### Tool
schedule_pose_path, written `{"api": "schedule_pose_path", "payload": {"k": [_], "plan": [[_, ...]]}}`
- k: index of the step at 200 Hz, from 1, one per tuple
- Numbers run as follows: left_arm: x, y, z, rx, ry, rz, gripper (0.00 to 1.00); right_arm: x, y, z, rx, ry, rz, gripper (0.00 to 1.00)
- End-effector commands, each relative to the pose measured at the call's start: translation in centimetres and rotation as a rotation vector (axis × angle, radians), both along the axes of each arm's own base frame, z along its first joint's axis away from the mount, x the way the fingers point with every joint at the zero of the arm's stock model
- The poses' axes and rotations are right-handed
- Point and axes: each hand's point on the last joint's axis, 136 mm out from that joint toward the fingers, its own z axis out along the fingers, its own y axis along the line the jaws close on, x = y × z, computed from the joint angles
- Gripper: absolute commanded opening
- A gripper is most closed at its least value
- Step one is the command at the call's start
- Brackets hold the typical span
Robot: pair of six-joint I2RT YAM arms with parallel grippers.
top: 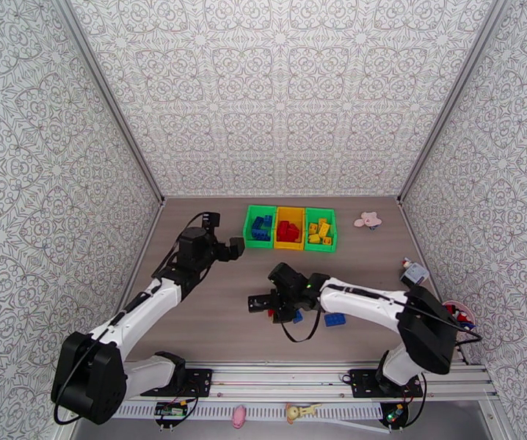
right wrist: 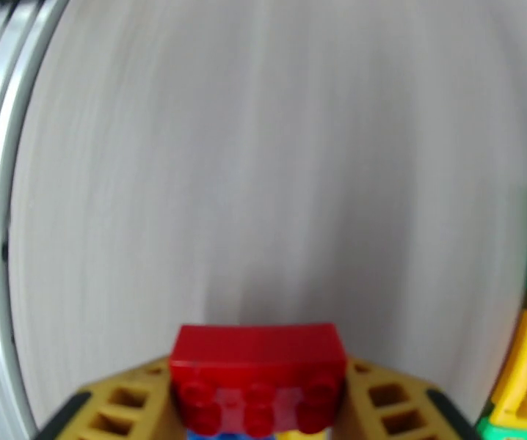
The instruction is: Sort the legos into containers by color
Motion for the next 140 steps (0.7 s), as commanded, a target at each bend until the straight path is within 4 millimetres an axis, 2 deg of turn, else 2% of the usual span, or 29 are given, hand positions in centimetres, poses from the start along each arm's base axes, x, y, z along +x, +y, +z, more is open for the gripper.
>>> {"api": "schedule_pose_path", "payload": {"k": [1, 16, 42, 67, 81, 109, 140], "plan": [[-0.8, -0.9, 2.0, -0.013, -0.126, -0.027, 1.00, 3.8, -0.1, 5.2, 0.291, -0.091, -0.225, 0.48], [-1.8, -2.5, 2.3, -0.016, -0.172, -0.070, 1.00, 5.8, -2.1, 7.7, 0.420, -0.112, -0.353, 0.48], [-3.7, -5.2, 2.1, 0.002, -0.220, -0.136, 1.00, 8.8, -6.0, 10.8, 0.586, -0.174, -0.565, 0.45], [-5.6, -7.4, 1.0, -0.004, -0.233, -0.192, 1.00, 11.6, -9.4, 12.0, 0.664, -0.183, -0.777, 0.44], [-7.0, -8.7, 0.3, -0.002, -0.235, -0.233, 1.00, 13.0, -10.5, 12.5, 0.695, -0.172, -0.856, 0.44], [-9.3, -10.7, -0.7, 0.001, -0.227, -0.301, 1.00, 16.1, -11.4, 12.1, 0.681, -0.157, -0.966, 0.46], [-11.6, -12.5, -1.6, 0.027, -0.228, -0.386, 1.00, 19.8, -10.7, 10.7, 0.625, -0.151, -1.013, 0.46]]}}
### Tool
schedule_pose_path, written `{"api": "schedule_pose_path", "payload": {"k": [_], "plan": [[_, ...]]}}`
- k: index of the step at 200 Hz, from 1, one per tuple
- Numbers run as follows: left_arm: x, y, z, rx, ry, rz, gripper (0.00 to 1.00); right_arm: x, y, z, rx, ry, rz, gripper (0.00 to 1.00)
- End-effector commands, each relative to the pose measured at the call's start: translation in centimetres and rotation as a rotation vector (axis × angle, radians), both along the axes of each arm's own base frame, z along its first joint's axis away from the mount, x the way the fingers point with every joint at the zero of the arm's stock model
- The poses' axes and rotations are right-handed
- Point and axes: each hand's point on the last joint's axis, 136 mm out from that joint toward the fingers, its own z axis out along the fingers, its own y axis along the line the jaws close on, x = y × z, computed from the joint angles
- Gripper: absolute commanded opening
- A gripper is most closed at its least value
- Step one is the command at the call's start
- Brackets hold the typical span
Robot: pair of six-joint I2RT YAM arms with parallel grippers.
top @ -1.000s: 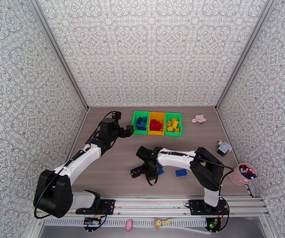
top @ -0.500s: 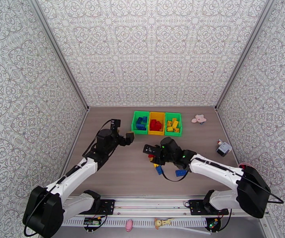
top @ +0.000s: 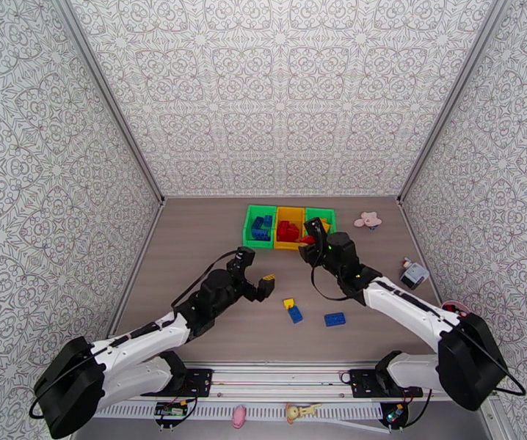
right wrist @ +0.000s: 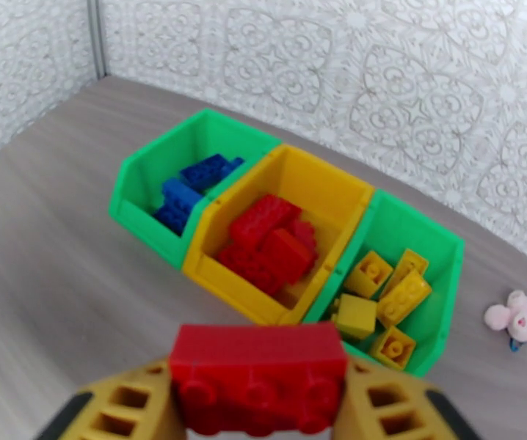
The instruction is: Sort the legos into containers by color
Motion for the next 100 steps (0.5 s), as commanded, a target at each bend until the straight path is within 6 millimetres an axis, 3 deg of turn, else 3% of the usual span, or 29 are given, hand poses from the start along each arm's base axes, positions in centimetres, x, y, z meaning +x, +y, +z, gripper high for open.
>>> {"api": "schedule_pose_path", "payload": {"k": [1, 33, 100], "plan": [[-1.1, -0.6, 0.8, 0.004, -0.062, -0.027, 1.00, 2.9, 0.2, 0.5, 0.023, 0.007, -0.072, 0.46], [-2.7, -1.4, 0.2, 0.049, -0.098, -0.090, 1.00, 6.5, 1.8, -1.3, -0.007, 0.045, -0.062, 0.46], [-3.0, -1.4, -0.4, 0.092, -0.112, -0.109, 1.00, 13.0, 3.8, -6.0, -0.088, 0.129, -0.013, 0.45]]}}
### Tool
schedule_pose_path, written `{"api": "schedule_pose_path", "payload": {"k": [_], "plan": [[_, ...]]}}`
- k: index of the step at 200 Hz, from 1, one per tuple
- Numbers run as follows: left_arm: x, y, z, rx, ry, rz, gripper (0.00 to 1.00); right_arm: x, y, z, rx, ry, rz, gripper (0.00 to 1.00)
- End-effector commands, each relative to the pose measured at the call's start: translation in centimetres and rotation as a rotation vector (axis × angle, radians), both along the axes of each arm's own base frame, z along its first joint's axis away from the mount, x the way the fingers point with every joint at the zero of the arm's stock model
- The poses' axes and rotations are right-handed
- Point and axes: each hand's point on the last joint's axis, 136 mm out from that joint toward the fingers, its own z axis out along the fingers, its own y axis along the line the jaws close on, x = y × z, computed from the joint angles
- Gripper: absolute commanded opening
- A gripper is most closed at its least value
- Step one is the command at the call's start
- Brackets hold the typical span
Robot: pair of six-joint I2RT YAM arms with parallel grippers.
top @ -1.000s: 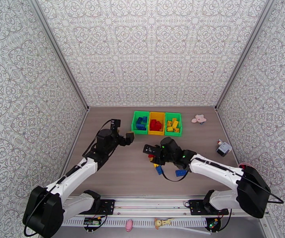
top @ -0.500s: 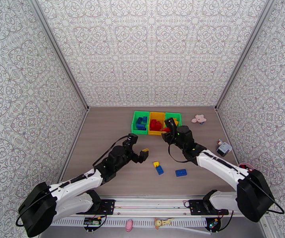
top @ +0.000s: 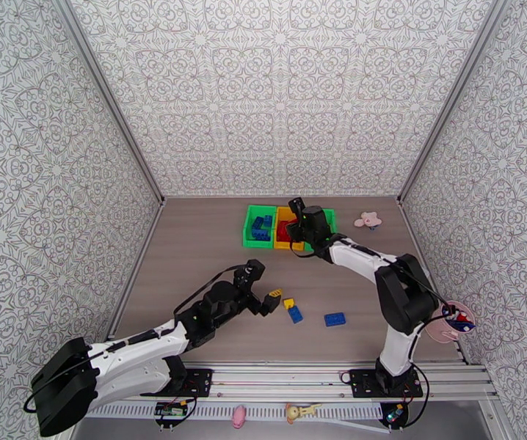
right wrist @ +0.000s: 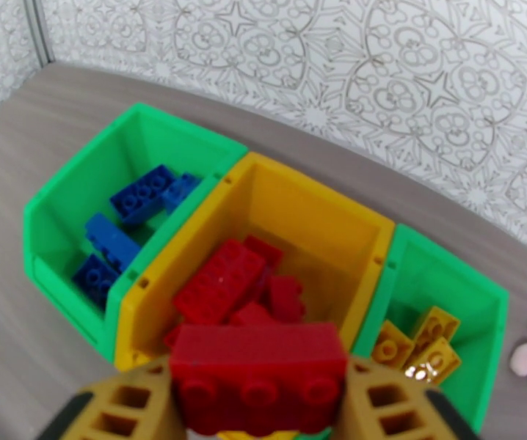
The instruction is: Sort the legos into containers by color
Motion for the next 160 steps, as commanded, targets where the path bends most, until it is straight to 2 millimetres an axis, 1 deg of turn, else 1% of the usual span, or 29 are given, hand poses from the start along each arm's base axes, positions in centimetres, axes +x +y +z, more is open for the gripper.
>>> {"api": "schedule_pose_path", "payload": {"k": [1, 32, 49, 65, 88, 107, 126, 139, 160], "plan": [[-0.2, 0.3, -0.4, 0.030, -0.030, -0.002, 1.00, 1.6, 0.4, -0.9, -0.022, 0.027, 0.026, 0.45], [-0.2, 0.3, -0.3, 0.032, -0.034, 0.000, 1.00, 3.7, 0.7, -2.2, -0.022, 0.059, 0.024, 0.45], [-0.3, 0.3, -0.3, 0.041, -0.038, -0.007, 1.00, 4.4, 0.6, -2.3, -0.025, 0.064, 0.020, 0.46], [-0.1, 0.6, -0.4, 0.080, -0.051, 0.002, 1.00, 4.6, 0.6, -1.7, -0.021, 0.054, 0.016, 0.53], [-0.1, 1.0, -0.3, 0.119, -0.077, -0.012, 1.00, 3.9, 0.5, -0.3, 0.000, 0.031, 0.029, 0.68], [-0.7, 0.8, -0.4, 0.142, -0.086, -0.085, 1.00, 2.9, 0.1, 1.0, 0.032, -0.003, 0.023, 0.82], [-1.1, 0.8, -0.3, 0.152, -0.091, -0.127, 1.00, 1.8, -1.0, 2.6, 0.090, -0.049, -0.022, 0.88], [-1.7, 0.5, 0.0, 0.157, -0.101, -0.176, 1.00, 0.8, -2.1, 3.0, 0.125, -0.033, -0.080, 0.92], [-2.4, 0.1, 0.0, 0.159, -0.107, -0.233, 1.00, -1.6, -4.0, 3.4, 0.168, -0.017, -0.150, 0.99]]}}
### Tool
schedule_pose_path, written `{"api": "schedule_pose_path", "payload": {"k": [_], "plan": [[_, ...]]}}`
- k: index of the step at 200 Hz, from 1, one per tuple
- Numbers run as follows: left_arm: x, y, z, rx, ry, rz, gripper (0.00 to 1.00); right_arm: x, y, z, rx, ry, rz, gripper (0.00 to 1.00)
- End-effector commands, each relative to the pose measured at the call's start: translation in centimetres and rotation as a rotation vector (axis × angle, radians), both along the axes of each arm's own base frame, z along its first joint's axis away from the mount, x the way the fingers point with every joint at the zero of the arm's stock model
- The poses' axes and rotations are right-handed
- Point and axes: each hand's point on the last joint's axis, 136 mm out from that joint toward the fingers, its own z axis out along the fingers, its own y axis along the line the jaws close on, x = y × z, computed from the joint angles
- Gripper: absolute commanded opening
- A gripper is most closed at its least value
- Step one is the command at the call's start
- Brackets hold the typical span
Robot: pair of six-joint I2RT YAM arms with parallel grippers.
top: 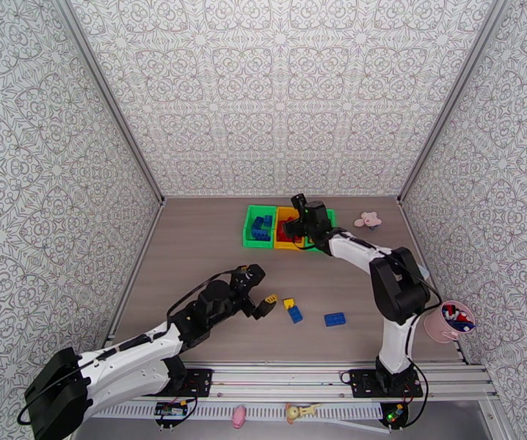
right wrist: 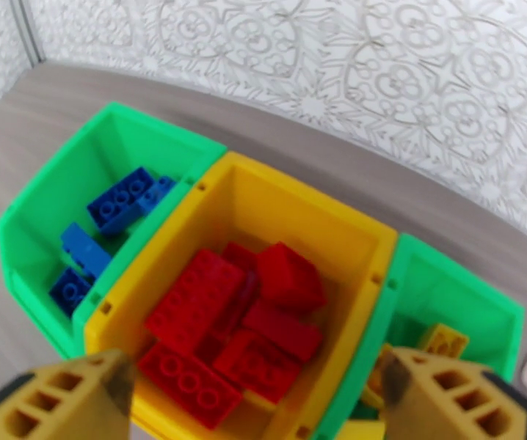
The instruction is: Sort the legos into containers by color
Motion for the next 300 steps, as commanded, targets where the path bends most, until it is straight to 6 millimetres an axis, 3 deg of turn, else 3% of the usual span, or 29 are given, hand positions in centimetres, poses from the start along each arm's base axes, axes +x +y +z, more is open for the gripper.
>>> {"api": "schedule_pose_path", "payload": {"k": [1, 32, 51, 101, 150, 184, 209, 250, 300], "plan": [[-1.3, -0.9, 0.6, 0.018, -0.015, -0.115, 1.00, -1.8, -2.2, 2.4, 0.093, -0.032, -0.107, 1.00], [-1.8, -1.7, 1.0, -0.020, -0.022, -0.164, 1.00, -6.4, -5.1, 1.9, 0.149, 0.009, -0.189, 1.00], [-2.4, -2.1, 1.1, -0.033, -0.052, -0.207, 1.00, -9.7, -6.9, 0.0, 0.168, 0.101, -0.249, 1.00], [-4.6, -3.1, 0.2, 0.018, -0.045, -0.373, 1.00, -19.5, -11.0, -4.7, 0.017, 0.362, -0.294, 1.00], [-5.6, -3.6, -1.2, 0.022, -0.006, -0.458, 1.00, -26.5, -13.0, -7.0, -0.059, 0.544, -0.317, 1.00], [-5.9, -3.9, -2.0, 0.020, 0.020, -0.485, 1.00, -28.7, -11.7, -9.0, -0.025, 0.623, -0.298, 1.00], [-5.9, -3.8, -2.3, 0.024, 0.027, -0.484, 1.00, -29.7, -11.0, -10.7, -0.092, 0.672, -0.295, 1.00], [-6.0, -3.6, -2.9, 0.047, 0.022, -0.476, 1.00, -30.6, -10.7, -12.7, -0.202, 0.732, -0.309, 1.00], [-6.2, -3.7, -3.1, 0.057, 0.018, -0.488, 1.00, -31.1, -9.9, -14.0, -0.210, 0.795, -0.281, 0.99]]}}
